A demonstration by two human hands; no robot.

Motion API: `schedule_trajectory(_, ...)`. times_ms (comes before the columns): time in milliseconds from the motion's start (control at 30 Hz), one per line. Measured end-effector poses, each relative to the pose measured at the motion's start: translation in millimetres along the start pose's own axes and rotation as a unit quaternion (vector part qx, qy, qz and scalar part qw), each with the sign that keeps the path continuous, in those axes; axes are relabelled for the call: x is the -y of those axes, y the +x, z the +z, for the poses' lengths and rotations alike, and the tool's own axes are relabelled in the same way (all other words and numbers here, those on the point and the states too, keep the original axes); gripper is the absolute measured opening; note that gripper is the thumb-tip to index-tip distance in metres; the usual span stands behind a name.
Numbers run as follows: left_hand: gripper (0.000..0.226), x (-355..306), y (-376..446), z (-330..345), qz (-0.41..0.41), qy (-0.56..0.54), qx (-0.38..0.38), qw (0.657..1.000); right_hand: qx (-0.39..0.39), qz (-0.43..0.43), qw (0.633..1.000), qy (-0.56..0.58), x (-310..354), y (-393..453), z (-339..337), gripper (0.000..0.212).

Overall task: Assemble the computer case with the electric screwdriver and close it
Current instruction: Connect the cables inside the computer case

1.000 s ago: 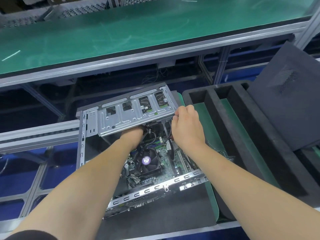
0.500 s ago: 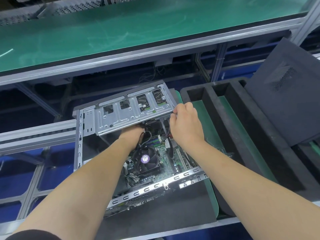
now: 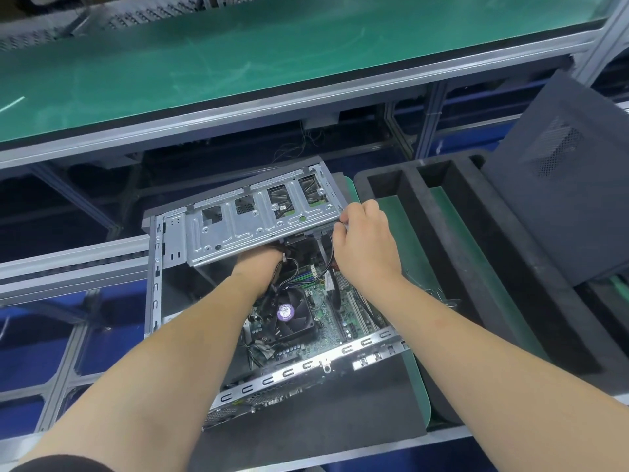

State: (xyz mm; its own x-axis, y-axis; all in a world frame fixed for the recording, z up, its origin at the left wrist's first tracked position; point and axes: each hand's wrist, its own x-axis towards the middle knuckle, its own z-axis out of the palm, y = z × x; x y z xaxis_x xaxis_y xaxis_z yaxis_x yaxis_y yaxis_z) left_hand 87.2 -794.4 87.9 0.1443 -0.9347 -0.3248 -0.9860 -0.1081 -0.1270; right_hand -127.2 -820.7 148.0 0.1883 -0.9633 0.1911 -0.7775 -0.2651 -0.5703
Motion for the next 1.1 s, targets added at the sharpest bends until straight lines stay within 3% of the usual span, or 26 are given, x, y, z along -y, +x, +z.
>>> schedule_trajectory(167,0.032,-3,1,-3,-0.020,-0.012,0.004,1.000,0.003,-0.003,1.000,0.001,0,-1,0,0.016)
schedule_trajectory(367,0.010,5,9,-3,-0.056,-0.109,0.036,0.992,0.003,-0.001,1.000,0.005,0,-1,-1,0.017)
schedule_trajectory(567,0.015,5,13,-8,-0.075,-0.173,0.068,0.980,0.003,-0.001,1.000,0.007,0,0,-1,0.016)
schedule_trajectory(1100,0.020,6,13,-4,-0.087,-0.200,0.084,0.972,0.011,-0.004,1.000,0.009,1,-2,-4,0.017)
